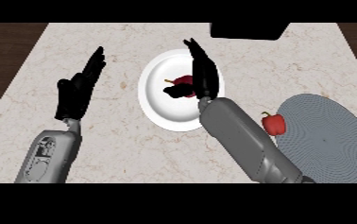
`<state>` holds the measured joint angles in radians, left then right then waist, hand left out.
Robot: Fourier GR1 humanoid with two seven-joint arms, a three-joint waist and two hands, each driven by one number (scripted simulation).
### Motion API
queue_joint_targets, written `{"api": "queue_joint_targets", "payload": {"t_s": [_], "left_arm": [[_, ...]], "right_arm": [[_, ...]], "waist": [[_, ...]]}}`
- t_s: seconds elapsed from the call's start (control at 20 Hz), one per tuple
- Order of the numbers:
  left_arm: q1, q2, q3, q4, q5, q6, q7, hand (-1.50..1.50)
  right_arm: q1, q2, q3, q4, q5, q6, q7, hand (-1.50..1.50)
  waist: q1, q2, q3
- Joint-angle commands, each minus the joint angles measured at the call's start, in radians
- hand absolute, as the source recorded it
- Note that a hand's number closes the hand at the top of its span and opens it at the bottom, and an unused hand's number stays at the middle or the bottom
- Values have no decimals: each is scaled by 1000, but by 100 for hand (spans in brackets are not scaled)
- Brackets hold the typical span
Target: Pick the pear from the placemat and place it in the plate
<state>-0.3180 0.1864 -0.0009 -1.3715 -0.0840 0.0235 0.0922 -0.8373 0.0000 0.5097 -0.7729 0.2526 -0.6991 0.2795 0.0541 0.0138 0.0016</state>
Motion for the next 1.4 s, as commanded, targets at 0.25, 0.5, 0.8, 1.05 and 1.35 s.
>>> {"api": "queue_joint_targets", "payload": {"t_s": [0.25,0.5,0.8,1.05,1.35], "left_arm": [[93,42,48,-67,23,-16,-2,0],[89,20,43,-64,15,-10,4,0],[86,25,45,-64,5,-26,6,0],[25,-28,48,77,-44,30,-88,0],[20,17,98,21,8,-46,-25,0]], "right_arm": [[171,-68,-153,-211,-105,-118,-114,-150],[308,-212,-206,-417,-143,-1,-122,-150],[449,-335,-310,-525,-240,183,-185,-150],[566,-345,-376,-519,-249,253,-305,-150],[664,-315,-428,-569,-226,288,-366,-150]], "waist": [[-59,-19,-1],[-61,-17,-2],[-55,-15,-1],[-59,-13,-2],[-57,-14,-2]]}}
